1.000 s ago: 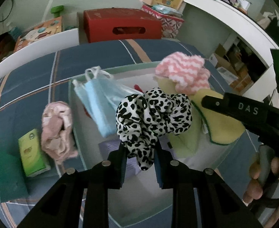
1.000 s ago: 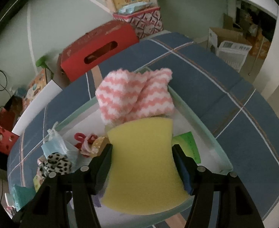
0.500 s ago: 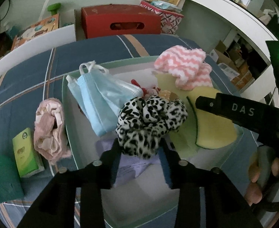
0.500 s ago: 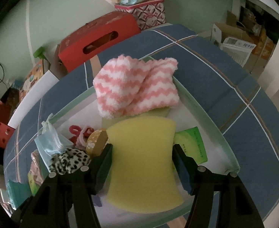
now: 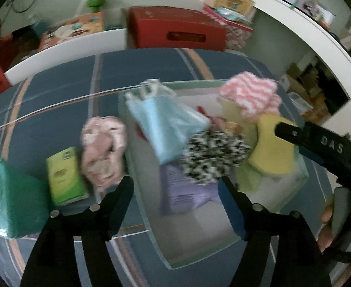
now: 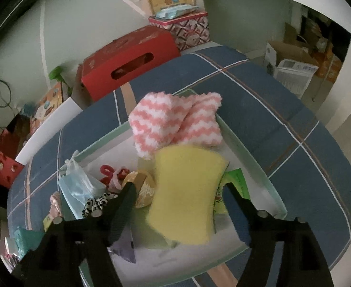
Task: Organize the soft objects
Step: 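Carry the scrunchie and sponge over the tray and open both tools, then withdraw both tools and move the right tool to the pink cloth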
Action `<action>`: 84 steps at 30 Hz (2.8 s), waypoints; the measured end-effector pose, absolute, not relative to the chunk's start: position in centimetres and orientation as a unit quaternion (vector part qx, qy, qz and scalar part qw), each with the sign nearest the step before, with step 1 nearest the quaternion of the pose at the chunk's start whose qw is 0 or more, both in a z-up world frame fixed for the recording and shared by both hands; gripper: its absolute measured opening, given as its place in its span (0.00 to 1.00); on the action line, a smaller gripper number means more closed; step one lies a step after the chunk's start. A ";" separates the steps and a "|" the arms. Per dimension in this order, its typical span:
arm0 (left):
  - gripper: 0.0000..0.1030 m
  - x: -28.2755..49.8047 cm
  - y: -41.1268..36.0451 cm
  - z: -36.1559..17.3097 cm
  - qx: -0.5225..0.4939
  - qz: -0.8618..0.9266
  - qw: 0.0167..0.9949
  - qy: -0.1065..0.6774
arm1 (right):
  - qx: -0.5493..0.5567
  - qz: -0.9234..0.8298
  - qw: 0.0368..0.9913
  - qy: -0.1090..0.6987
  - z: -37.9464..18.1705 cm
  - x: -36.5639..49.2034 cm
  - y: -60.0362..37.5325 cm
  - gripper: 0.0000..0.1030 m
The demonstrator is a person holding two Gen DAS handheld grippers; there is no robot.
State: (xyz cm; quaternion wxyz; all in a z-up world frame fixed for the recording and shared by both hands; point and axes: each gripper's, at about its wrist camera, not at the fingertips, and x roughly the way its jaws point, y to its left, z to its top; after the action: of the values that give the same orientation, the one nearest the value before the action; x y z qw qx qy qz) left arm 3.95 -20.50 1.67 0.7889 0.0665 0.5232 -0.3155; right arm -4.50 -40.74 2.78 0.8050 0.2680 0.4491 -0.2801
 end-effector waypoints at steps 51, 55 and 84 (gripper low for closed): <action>0.93 12.4 -5.2 5.2 -0.073 -0.167 0.836 0.517 | 0.186 -0.107 0.885 0.414 6.6 1.9 -28.4 0.98; 0.93 13.1 -4.3 4.9 -0.073 -0.158 0.836 0.521 | 0.167 -0.078 0.886 0.425 6.3 3.6 -25.7 0.98; 0.93 16.0 -3.4 2.3 -0.087 -0.152 0.813 0.555 | 0.154 -0.032 0.853 0.497 0.2 9.9 -23.0 0.76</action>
State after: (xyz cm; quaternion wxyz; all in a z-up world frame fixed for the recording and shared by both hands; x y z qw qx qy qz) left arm 16.03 -3.43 2.30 0.8131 -0.0867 0.5551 -0.1524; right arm 9.92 -23.04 0.21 0.8534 0.1537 0.4971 -0.0324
